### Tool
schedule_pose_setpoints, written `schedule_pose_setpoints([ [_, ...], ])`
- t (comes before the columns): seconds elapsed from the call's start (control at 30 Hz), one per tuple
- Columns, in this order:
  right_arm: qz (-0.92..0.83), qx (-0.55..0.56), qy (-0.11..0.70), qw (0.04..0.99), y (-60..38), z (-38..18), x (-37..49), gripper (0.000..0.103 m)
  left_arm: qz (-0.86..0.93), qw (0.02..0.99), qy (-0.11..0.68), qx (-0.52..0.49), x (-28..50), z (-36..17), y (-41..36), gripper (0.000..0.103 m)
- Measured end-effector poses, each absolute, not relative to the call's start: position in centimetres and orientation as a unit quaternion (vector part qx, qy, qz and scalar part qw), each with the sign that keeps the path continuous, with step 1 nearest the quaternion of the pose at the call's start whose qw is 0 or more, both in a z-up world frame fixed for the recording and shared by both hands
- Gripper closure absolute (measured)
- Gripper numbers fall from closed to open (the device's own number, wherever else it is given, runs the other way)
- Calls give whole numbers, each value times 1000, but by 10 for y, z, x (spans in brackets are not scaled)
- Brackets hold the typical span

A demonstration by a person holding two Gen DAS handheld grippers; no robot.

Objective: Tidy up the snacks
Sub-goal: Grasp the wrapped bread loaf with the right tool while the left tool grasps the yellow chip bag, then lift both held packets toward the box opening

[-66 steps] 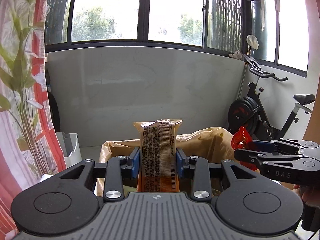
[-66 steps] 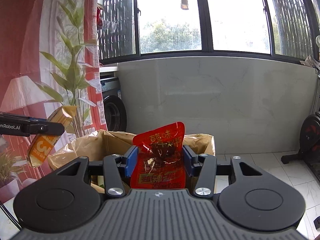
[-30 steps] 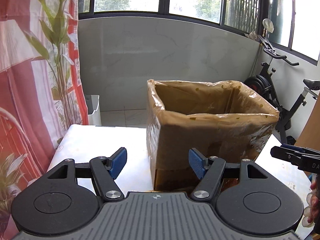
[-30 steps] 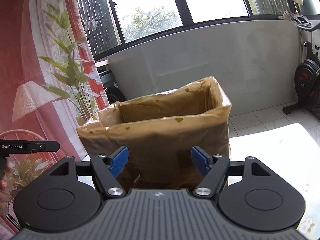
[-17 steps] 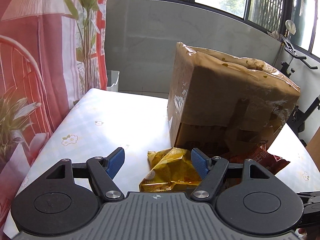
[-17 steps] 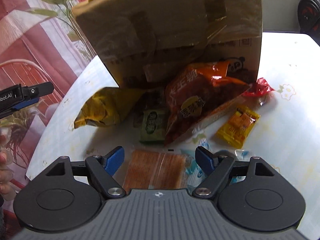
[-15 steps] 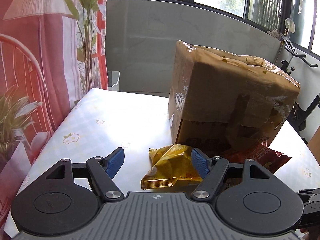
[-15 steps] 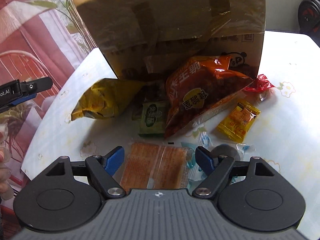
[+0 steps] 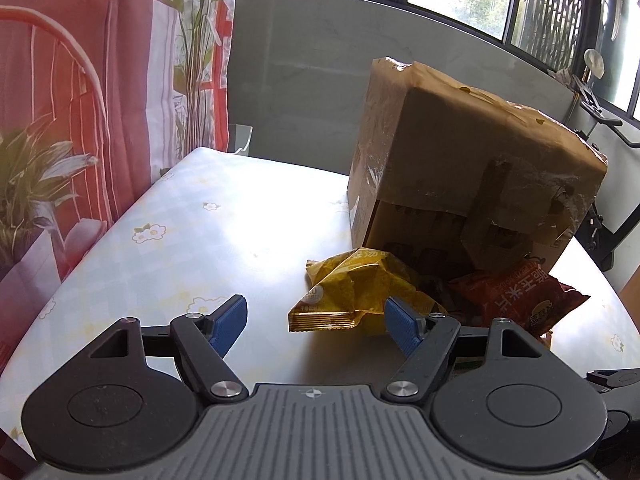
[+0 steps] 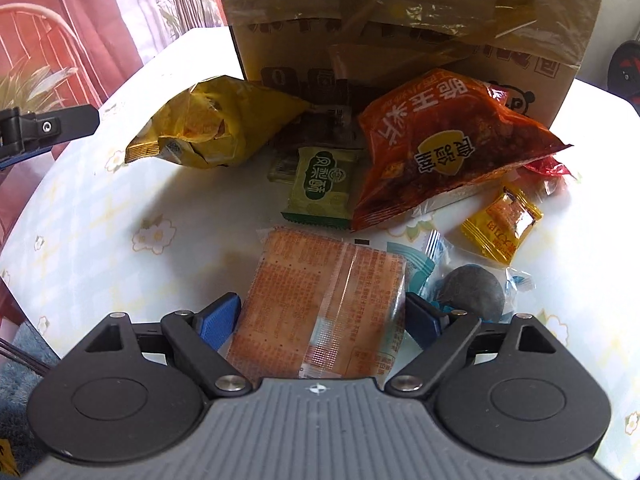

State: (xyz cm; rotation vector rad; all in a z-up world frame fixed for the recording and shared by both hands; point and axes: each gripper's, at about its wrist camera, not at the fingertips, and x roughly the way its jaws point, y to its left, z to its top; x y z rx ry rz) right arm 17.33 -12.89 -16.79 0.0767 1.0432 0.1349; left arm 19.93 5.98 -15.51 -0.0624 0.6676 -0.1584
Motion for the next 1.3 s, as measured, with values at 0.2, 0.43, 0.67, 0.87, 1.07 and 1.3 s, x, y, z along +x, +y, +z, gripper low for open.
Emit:
schedule_pose_setpoints([
  [0.2,109,3,467,877,-127,-172,169,26,-86,933,346,-45,206,-163,57,25],
  [0.43,118,24,450,885,-145,-173,164,28,-119,930,345,-47,246,-160,37,25],
  [0.67,85,25,445,891,-156,-174,160,28,-127,914,385,-27,296,-181,17,25],
  [0.87,84,38,440,893,-163,-176,157,28,-146,897,417,-8,313,-204,10,17],
  [1.07,87,44,436,895,-166,-176,157,28,-152,898,413,0,300,-215,15,17],
  [1.3,90,52,433,895,-168,-177,157,28,-161,912,376,20,252,-206,17,36],
])
